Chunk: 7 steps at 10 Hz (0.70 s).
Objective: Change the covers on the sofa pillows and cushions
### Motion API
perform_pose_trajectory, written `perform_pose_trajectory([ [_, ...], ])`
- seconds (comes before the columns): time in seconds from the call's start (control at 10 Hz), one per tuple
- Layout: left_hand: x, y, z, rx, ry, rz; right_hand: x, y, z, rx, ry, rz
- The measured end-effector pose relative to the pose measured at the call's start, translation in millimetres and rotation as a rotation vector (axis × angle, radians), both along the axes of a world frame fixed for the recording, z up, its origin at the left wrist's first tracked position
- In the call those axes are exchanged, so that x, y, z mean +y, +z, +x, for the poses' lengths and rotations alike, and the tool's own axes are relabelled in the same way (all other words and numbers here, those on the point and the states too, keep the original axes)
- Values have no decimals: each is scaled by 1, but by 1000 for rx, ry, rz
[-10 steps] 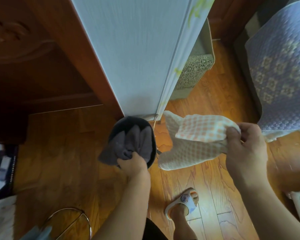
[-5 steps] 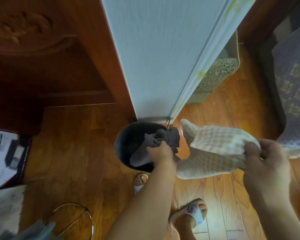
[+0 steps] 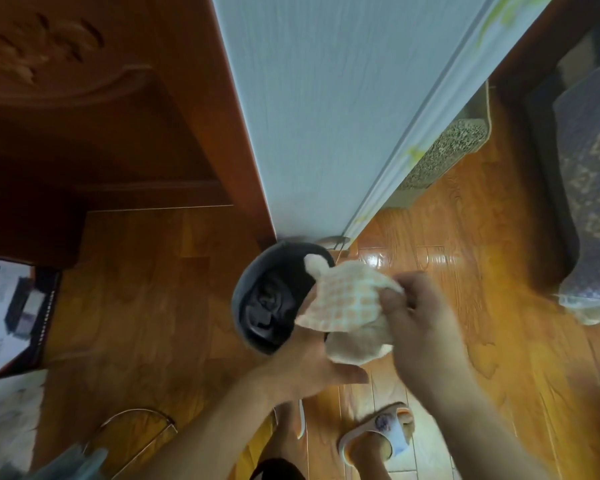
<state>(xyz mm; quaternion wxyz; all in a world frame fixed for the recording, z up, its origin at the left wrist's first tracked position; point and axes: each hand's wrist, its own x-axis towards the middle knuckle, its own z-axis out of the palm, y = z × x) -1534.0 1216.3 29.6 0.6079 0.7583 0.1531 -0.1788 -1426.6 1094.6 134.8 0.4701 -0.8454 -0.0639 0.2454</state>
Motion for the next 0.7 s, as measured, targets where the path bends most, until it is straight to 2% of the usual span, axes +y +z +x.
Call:
perform_pose_trajectory([
  [0.1,5,7,-13,123,4,184,27,8,-20,102,208,117],
  [0.2,40,-7,-21,323,239,50,35,11,-22,159,190,258],
  [0.3,66,-14,-15,389,396,26,29,-10,-16,188,88,261],
  [0.4,81,-16,6,302,479,57,23,-40,-22,234,61,152],
  [0.5,100,-53,15,309,459,-3,18,-71,-31,282,80,9],
  [0.6,110,-102,0,621,96,245,10,-95,-40,410,38,-49],
  [0.7,105,-137,-36,728,-45,436,5,-106,-49,504,44,-70],
])
